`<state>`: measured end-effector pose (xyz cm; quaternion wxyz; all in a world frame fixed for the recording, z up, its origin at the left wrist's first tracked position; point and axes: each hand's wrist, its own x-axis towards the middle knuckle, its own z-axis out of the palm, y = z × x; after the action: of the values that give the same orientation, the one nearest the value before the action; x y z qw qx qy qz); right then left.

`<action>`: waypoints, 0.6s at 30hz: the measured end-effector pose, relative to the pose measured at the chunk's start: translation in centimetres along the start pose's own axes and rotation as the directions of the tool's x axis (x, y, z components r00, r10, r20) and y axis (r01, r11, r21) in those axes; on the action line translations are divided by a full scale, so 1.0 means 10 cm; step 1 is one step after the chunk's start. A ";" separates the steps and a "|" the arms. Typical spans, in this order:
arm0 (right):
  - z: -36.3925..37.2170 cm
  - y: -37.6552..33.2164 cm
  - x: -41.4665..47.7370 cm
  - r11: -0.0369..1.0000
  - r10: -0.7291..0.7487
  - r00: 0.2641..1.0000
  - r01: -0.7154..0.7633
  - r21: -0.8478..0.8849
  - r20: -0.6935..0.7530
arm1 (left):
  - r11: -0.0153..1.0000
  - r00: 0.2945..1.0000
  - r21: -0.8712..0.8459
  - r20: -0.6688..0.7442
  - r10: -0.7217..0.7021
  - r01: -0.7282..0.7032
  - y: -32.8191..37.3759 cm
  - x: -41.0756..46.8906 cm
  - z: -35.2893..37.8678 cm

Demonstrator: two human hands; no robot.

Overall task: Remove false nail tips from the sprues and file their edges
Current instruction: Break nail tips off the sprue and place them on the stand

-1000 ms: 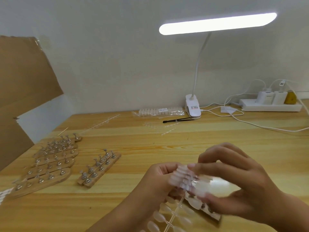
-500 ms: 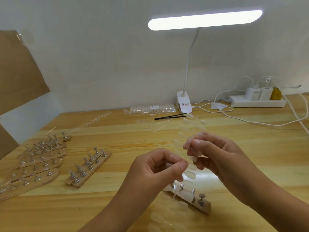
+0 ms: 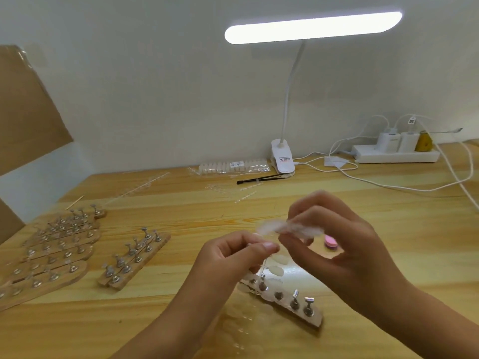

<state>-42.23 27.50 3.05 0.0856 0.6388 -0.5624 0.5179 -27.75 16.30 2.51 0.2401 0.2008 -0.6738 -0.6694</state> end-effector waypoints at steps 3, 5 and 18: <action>-0.02 0.02 -0.04 0.968 -0.145 0.989 0.149 -0.201 0.037 | 0.996 0.999 -0.074 0.010 -0.043 0.044 -0.01 -0.01 0.02; -0.02 0.02 -0.06 0.952 -0.186 0.982 0.191 -0.240 0.045 | 0.996 0.999 -0.079 0.024 -0.040 0.041 -0.01 -0.01 0.03; -0.06 0.11 -0.08 0.934 -0.286 0.943 0.314 -0.173 0.168 | 0.971 0.987 -0.178 0.024 -0.157 0.159 0.04 -0.01 0.05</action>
<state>-43.28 28.07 2.19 0.1869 0.7403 -0.5112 0.3945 -27.88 16.76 2.91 0.1998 0.2279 -0.5937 -0.7454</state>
